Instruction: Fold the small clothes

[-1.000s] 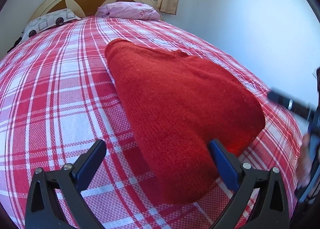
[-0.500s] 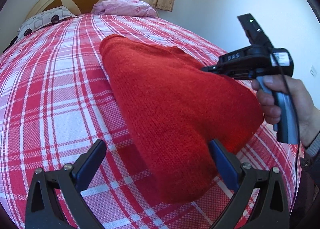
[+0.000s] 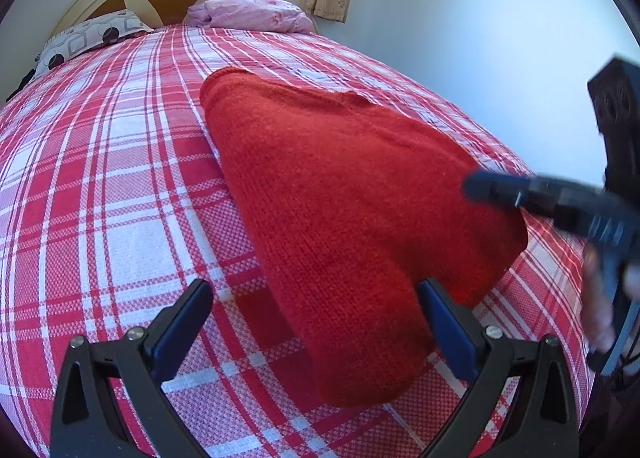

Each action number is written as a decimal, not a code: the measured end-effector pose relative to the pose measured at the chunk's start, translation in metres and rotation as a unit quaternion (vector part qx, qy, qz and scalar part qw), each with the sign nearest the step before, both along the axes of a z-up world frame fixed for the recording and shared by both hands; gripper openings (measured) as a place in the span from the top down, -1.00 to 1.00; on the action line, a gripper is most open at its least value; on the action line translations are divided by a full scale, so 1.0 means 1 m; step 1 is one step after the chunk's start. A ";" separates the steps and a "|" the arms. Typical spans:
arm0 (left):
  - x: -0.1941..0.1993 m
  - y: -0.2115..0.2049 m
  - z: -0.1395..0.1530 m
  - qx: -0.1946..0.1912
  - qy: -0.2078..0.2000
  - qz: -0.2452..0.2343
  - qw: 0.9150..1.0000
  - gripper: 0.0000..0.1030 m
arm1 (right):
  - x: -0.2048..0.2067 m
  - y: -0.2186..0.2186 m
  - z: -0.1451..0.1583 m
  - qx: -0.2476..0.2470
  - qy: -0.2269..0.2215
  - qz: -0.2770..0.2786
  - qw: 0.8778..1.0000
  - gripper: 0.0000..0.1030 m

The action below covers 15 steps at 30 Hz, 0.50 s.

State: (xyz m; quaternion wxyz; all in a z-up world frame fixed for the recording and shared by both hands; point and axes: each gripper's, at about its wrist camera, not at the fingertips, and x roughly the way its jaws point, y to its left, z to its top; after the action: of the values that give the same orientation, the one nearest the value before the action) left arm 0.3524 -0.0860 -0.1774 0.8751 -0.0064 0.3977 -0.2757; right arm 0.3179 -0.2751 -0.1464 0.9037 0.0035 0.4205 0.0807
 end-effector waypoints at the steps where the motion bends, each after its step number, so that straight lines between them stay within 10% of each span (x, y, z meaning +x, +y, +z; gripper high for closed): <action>1: 0.000 0.000 -0.001 0.001 0.001 -0.001 1.000 -1.00 | -0.001 0.000 -0.005 -0.010 -0.006 0.000 1.000 0.53; 9: -0.001 0.003 0.002 -0.006 -0.004 0.002 1.000 -1.00 | -0.007 -0.005 -0.004 0.002 -0.030 0.009 1.000 0.44; 15: -0.014 0.031 0.029 -0.082 -0.047 0.031 0.995 -1.00 | -0.020 -0.039 0.025 0.078 -0.074 -0.017 0.994 -0.47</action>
State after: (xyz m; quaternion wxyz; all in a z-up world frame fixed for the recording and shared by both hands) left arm 0.3388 -0.0549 -0.1484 0.8977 -0.0771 0.3316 -0.2798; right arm 0.2976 -0.3140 -0.1209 0.9306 0.0748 0.3446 0.0978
